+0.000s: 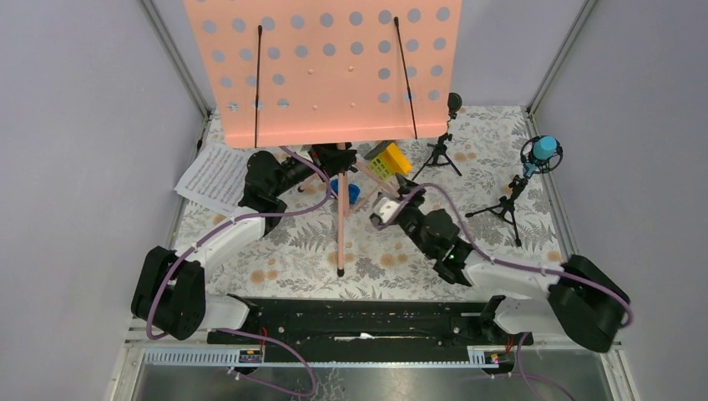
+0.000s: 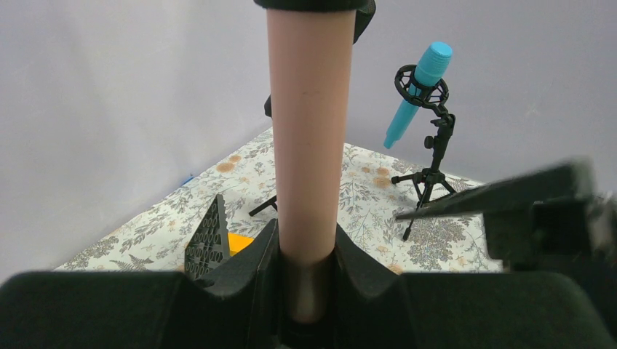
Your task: Pack up the instrument practice props
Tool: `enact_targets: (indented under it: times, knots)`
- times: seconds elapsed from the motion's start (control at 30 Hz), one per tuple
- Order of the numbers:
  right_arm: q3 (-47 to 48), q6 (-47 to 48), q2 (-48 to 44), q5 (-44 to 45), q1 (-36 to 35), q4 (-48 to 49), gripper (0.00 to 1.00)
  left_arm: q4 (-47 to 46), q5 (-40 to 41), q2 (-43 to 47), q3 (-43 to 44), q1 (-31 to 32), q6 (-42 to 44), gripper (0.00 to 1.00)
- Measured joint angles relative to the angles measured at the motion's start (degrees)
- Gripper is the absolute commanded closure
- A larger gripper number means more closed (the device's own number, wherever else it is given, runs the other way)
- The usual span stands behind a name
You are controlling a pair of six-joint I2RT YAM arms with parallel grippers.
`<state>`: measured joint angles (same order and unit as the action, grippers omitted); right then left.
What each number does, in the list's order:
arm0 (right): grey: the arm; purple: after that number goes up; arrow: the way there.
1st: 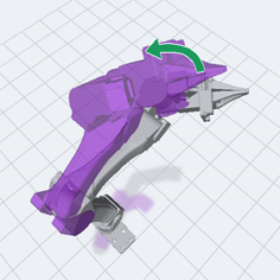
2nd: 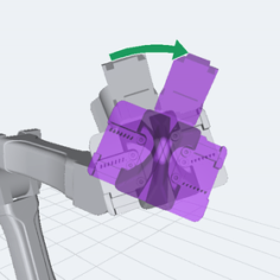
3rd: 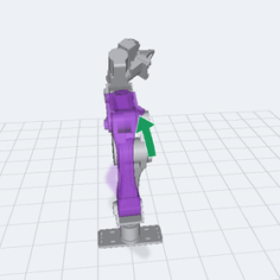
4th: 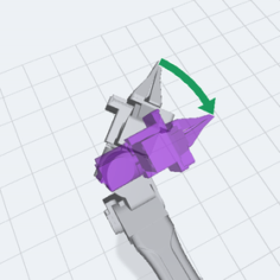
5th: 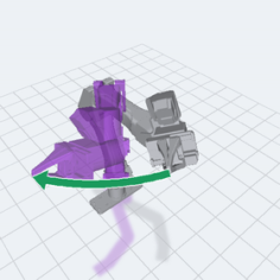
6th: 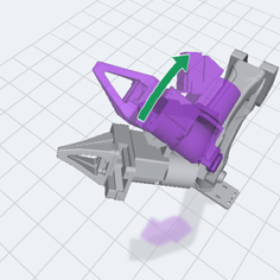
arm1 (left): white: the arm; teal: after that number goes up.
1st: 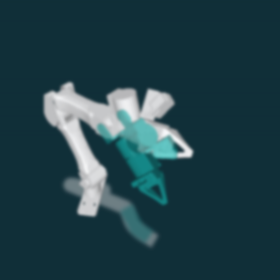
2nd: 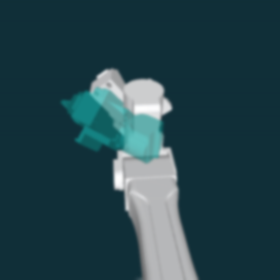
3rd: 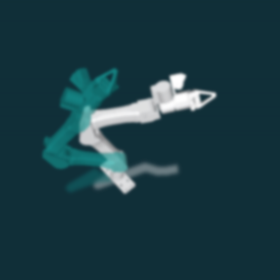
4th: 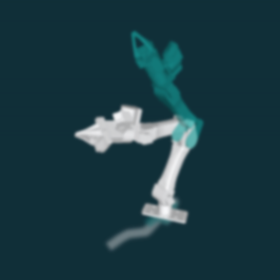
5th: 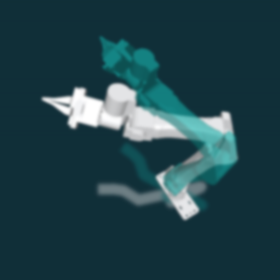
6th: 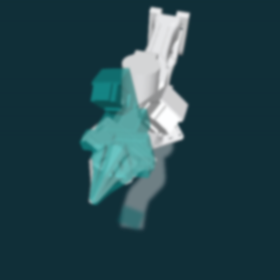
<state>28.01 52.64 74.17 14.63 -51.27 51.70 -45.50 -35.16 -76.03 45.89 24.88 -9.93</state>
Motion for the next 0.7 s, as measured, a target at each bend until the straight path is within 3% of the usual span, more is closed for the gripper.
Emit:
enact_targets:
  times: [0.13, 0.23, 0.47, 0.7]
  knots:
    - [-1.64, -21.66, -10.19, 3.32, -0.07, 0.37, 0.31, -0.02, -0.02, -0.20, 0.15, -0.11, -0.15, 1.00]
    - [-1.49, -40.02, -12.63, 7.34, -0.09, -1.31, 0.35, 0.07, -0.04, -0.22, 0.24, -0.11, -0.20, 1.00]
    - [9.60, -87.58, -7.69, 14.16, -0.04, -24.65, 0.34, 0.83, -0.02, -0.22, 0.59, -0.22, -0.17, 1.00]
    - [9.81, -120.87, -6.38, 10.23, -0.04, -24.68, 0.41, 0.85, 0.00, -0.22, 0.61, -0.22, -0.20, 1.00]
